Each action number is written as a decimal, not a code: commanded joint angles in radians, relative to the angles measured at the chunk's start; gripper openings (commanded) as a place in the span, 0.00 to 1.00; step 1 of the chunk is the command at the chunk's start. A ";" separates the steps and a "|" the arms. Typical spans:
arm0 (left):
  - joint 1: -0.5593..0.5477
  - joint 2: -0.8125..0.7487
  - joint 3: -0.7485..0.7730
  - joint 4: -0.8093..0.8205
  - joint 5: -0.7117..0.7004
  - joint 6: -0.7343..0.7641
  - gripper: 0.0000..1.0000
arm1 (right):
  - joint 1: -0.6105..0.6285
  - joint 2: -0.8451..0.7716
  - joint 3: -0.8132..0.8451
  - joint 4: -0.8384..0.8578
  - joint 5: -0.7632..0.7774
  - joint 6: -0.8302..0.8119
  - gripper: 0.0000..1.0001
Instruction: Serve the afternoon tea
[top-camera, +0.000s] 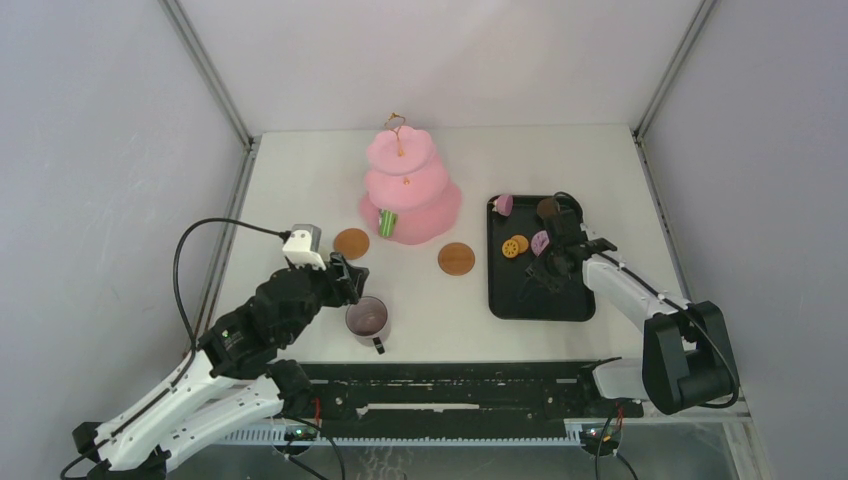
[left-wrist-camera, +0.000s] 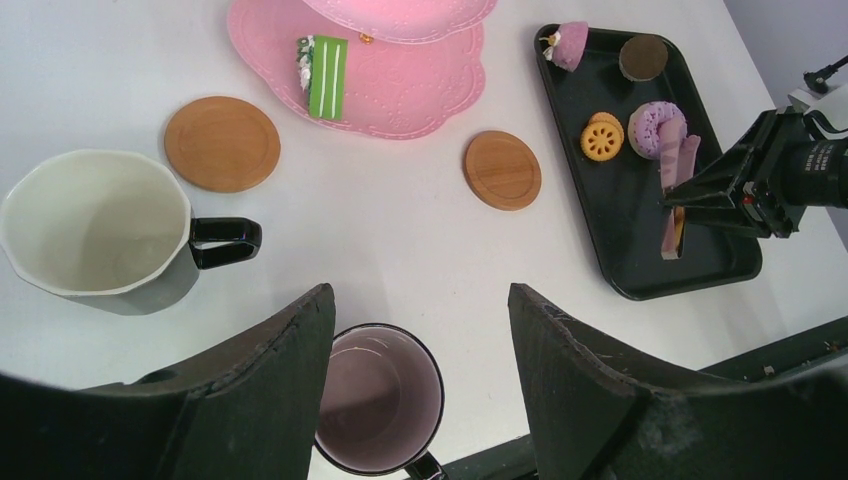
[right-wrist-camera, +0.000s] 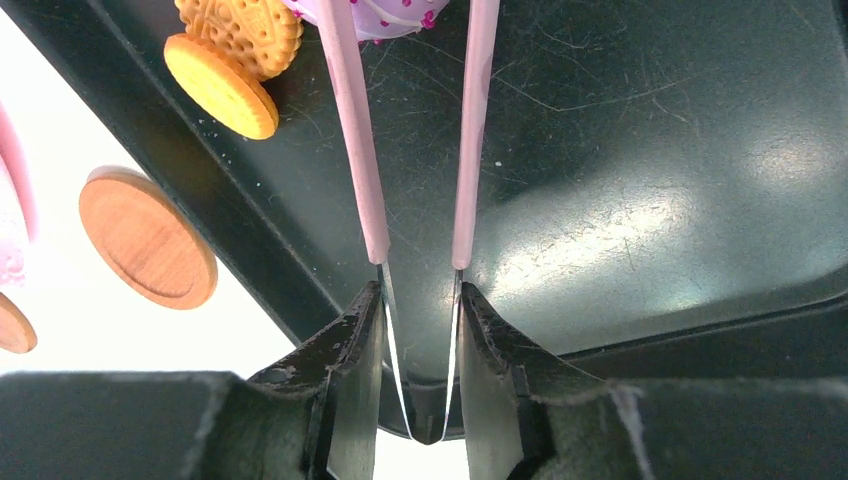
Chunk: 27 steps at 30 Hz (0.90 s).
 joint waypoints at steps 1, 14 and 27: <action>-0.001 0.002 0.017 0.038 -0.005 0.011 0.69 | -0.008 -0.009 -0.003 0.043 -0.022 -0.003 0.23; -0.001 -0.007 0.030 0.032 -0.007 0.011 0.70 | -0.008 -0.095 0.002 0.003 -0.015 -0.011 0.00; -0.001 -0.017 0.033 0.030 -0.010 0.007 0.69 | 0.052 -0.152 0.042 -0.051 0.010 -0.003 0.00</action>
